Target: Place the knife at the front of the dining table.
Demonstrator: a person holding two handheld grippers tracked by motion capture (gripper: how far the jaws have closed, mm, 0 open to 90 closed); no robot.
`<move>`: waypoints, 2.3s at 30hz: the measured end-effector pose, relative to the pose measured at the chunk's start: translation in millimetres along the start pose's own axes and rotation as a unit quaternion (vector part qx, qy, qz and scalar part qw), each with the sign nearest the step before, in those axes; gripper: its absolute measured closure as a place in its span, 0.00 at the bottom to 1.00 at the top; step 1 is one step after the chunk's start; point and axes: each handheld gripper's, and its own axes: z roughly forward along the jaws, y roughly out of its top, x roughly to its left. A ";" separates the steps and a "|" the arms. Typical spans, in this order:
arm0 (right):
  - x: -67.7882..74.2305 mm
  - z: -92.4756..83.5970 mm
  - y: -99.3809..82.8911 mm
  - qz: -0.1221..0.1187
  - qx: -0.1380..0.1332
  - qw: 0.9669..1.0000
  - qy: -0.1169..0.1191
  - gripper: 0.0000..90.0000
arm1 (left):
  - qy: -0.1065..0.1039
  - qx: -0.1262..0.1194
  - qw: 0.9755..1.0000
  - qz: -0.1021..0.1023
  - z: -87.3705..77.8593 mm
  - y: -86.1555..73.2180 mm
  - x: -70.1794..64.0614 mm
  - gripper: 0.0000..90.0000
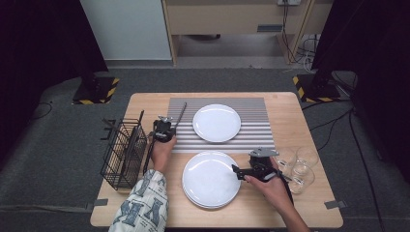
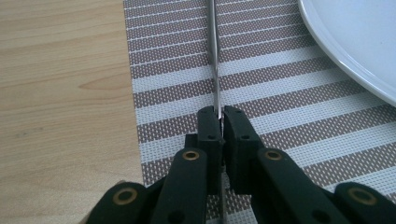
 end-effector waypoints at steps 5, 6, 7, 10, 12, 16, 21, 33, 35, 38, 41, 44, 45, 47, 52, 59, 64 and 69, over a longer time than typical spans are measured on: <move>0.5 0.4 -0.3 -0.001 0.002 1.000 0.001 0.10 | -0.001 -0.001 1.000 -0.005 0.6 0.1 0.4 0.91; 0.7 0.5 -0.3 -0.001 0.002 1.000 0.002 0.10 | 0.000 -0.001 1.000 -0.004 0.6 0.2 0.6 0.92; 0.7 0.6 -0.3 -0.002 0.003 1.000 0.002 0.10 | 0.001 -0.001 1.000 -0.002 0.7 0.1 0.9 0.93; 0.7 0.5 -0.3 -0.001 0.003 1.000 0.002 0.10 | 0.001 -0.001 1.000 -0.002 0.3 0.0 1.6 0.97; 0.3 0.5 -0.3 -0.003 0.002 1.000 0.002 0.10 | 0.004 -0.002 1.000 -0.001 0.1 -0.1 1.1 0.97; 0.6 0.2 -0.3 -0.002 0.002 1.000 0.002 0.10 | 0.010 -0.004 1.000 0.001 0.2 -0.5 0.9 0.98; 0.2 0.4 -0.3 -0.002 0.003 1.000 0.002 0.10 | 0.016 -0.008 1.000 -0.001 -1.1 -0.5 1.0 0.98; 0.6 0.8 -0.5 -0.005 0.003 1.000 0.003 0.10 | 0.016 -0.009 1.000 -0.012 -0.7 -2.6 1.7 0.98; 0.8 0.8 -0.6 -0.005 0.003 1.000 0.003 0.10 | 0.012 -0.009 1.000 -0.015 -0.9 -2.7 0.8 0.98; 0.9 0.5 -0.5 -0.005 0.003 1.000 0.003 0.10 | 0.008 -0.010 1.000 -0.015 -1.2 -3.1 -0.7 0.97; 1.3 1.0 -0.6 -0.005 0.004 1.000 0.003 0.10 | 0.008 -0.010 1.000 -0.016 -1.1 -3.0 -1.5 0.97; 1.5 1.2 -0.9 -0.005 0.006 1.000 0.005 0.10 | 0.009 -0.010 1.000 -0.017 -0.5 -3.2 -0.6 0.96; 1.2 1.2 -0.9 -0.005 0.005 1.000 0.005 0.10 | 0.010 -0.010 1.000 -0.018 -0.5 -3.3 -0.3 0.96; 1.0 1.0 -0.8 -0.005 0.005 1.000 0.004 0.10 | 0.011 -0.010 1.000 -0.018 -1.0 -3.5 0.3 0.94; 2.6 0.8 -0.8 -0.007 0.005 1.000 0.004 0.10 | 0.010 -0.011 1.000 -0.023 -2.1 -4.4 2.6 0.91; 2.3 0.8 -0.7 -0.004 0.004 1.000 0.004 0.09 | 0.016 -0.012 1.000 -0.021 -2.2 -5.4 2.3 0.86; 1.8 -1.0 -0.2 -0.005 0.000 1.000 0.004 0.10 | 0.015 -0.017 1.000 -0.014 -2.7 -7.2 -0.9 0.79; 3.2 -1.1 0.1 -0.007 0.000 1.000 0.005 0.10 | 0.011 -0.016 1.000 -0.008 -4.4 -8.5 -1.0 0.77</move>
